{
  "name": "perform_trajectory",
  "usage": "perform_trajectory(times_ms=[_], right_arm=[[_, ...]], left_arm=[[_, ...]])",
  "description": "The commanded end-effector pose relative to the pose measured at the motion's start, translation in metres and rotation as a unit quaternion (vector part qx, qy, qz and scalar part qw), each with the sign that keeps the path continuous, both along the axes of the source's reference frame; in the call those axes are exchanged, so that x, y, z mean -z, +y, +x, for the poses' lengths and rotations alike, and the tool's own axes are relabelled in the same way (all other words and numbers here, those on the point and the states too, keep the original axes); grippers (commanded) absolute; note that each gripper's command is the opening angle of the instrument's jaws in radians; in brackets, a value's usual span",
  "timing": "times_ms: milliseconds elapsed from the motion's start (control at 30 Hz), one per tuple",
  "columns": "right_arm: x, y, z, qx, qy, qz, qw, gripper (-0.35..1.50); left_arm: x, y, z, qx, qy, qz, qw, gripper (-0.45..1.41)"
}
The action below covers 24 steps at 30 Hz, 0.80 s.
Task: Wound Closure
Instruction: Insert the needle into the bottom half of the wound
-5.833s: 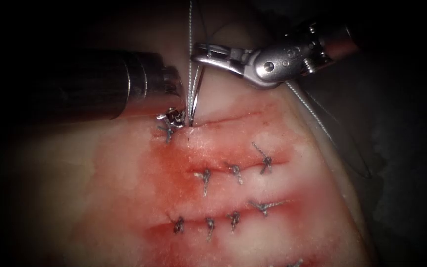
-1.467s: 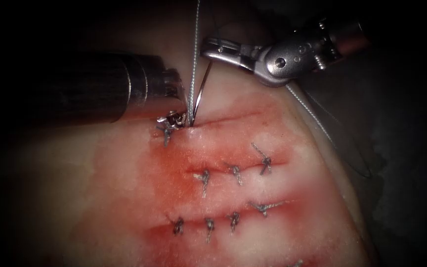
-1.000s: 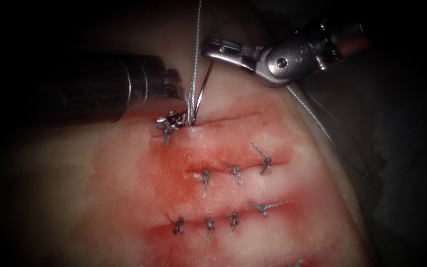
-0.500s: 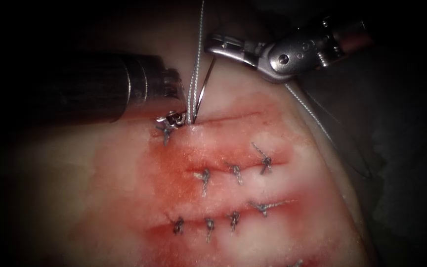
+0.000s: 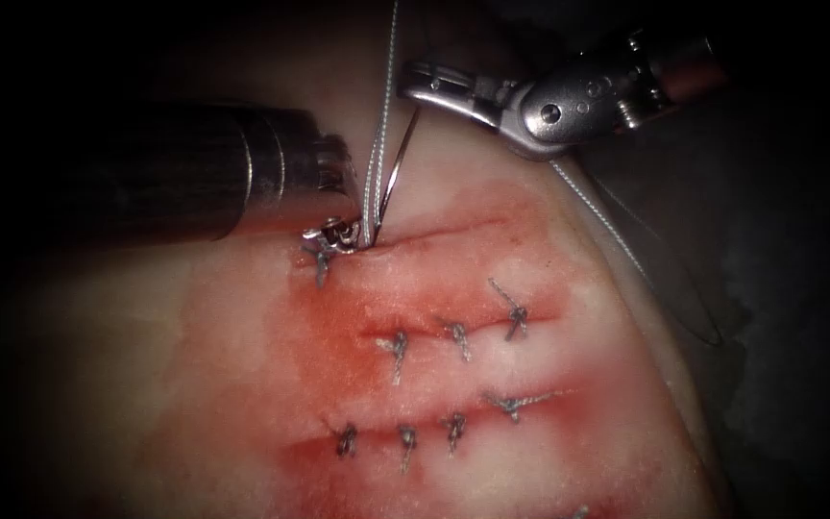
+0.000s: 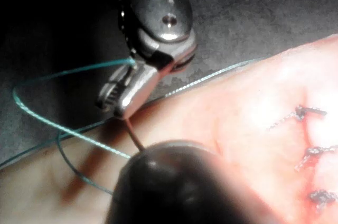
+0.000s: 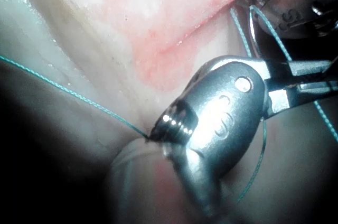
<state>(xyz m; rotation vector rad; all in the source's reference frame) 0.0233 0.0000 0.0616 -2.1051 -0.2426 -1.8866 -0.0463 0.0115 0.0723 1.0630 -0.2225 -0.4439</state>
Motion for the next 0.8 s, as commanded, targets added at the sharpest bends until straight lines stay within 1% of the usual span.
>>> perform_trajectory(times_ms=[33,433,600,800], right_arm=[[-0.0006,-0.0001,0.0008,0.003,0.004,0.002,1.0,-0.35],[-0.0006,-0.0003,0.0009,0.018,0.004,0.002,1.0,-0.35],[-0.0006,-0.0004,0.0009,0.023,0.014,0.027,0.999,-0.35],[-0.0006,-0.0006,0.0009,0.026,0.019,0.04,0.999,-0.35]], left_arm=[[-0.0004,0.0008,-0.0007,0.001,-0.001,-0.002,1.0,-0.45],[-0.0004,0.0008,-0.0006,0.0,-0.001,-0.002,1.0,-0.45],[-0.0004,0.0007,-0.0006,0.0,0.001,-0.001,1.0,-0.45],[-0.0005,0.0006,-0.0006,0.001,0.003,0.0,1.0,-0.45]])
